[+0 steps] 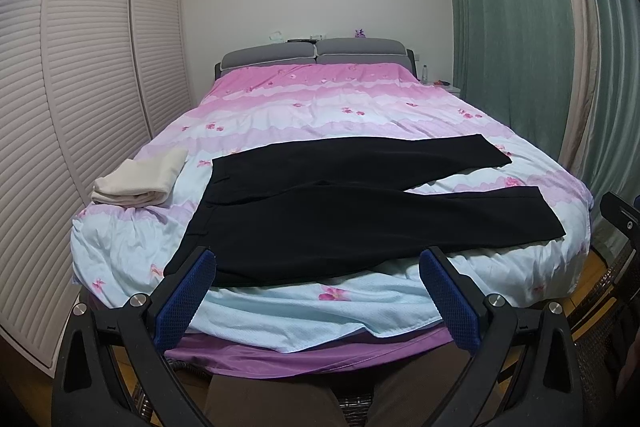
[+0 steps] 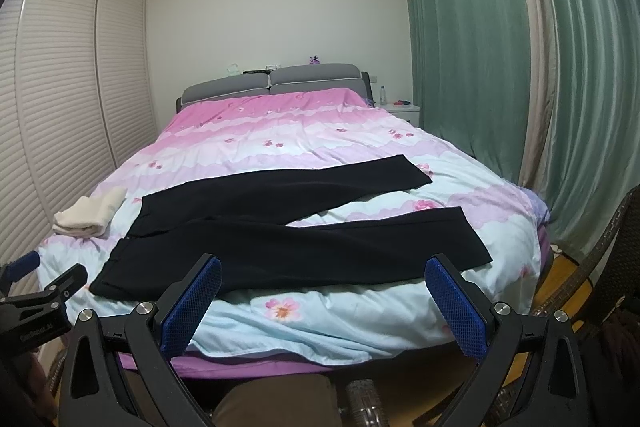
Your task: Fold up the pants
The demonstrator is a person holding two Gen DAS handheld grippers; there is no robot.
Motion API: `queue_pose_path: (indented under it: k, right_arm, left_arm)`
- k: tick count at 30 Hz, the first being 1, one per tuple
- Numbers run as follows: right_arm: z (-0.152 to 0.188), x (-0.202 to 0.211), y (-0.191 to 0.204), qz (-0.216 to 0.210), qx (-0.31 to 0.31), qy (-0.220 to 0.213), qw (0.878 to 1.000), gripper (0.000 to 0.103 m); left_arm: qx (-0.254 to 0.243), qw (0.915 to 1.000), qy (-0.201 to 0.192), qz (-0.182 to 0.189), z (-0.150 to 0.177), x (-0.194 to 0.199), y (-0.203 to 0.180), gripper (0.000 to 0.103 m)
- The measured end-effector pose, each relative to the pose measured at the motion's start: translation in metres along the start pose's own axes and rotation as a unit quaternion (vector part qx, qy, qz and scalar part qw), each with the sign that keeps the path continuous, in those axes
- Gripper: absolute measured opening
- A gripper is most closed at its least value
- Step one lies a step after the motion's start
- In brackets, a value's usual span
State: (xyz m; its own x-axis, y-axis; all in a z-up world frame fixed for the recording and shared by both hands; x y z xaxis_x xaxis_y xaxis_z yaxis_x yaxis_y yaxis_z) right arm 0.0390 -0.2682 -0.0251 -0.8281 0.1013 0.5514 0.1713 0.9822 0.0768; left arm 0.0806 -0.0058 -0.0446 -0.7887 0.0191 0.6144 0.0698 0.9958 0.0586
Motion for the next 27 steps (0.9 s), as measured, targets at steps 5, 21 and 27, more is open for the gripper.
queue_pose_path:
  k: [5, 21, 27]
  right_arm:
    - [-0.0009, 0.0004, -0.0001, -0.002, 0.000, 0.001, 1.000, 0.103]
    - [0.0010, -0.0012, 0.0032, -0.008, 0.000, 0.006, 1.000, 0.103]
    - [-0.0003, -0.0026, 0.0029, -0.008, 0.000, 0.007, 1.000, 0.103]
  left_arm:
    - [-0.001, 1.0000, 0.000, -0.001, 0.0003, 0.0004, -0.0007, 0.103]
    - [0.003, 1.0000, 0.000, -0.004, -0.0007, -0.0010, 0.0010, 0.103]
    - [0.000, 1.0000, -0.001, -0.005, -0.0009, -0.0012, 0.0014, 0.103]
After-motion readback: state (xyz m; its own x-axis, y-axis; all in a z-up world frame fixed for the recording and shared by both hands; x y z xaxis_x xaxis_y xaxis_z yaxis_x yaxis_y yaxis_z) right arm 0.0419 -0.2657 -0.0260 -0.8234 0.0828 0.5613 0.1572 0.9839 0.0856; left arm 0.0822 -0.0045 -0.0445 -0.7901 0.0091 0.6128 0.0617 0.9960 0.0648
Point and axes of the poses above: each gripper's, at about its wrist camera, not at the fingertips, and x roughly against the way its jaws point, y to its left, z to its underside, the point moved 10 cm from there along -x, roughly the way its jaws point, and after that the axes turned 7 degrees about y, right-handed, at the moved point
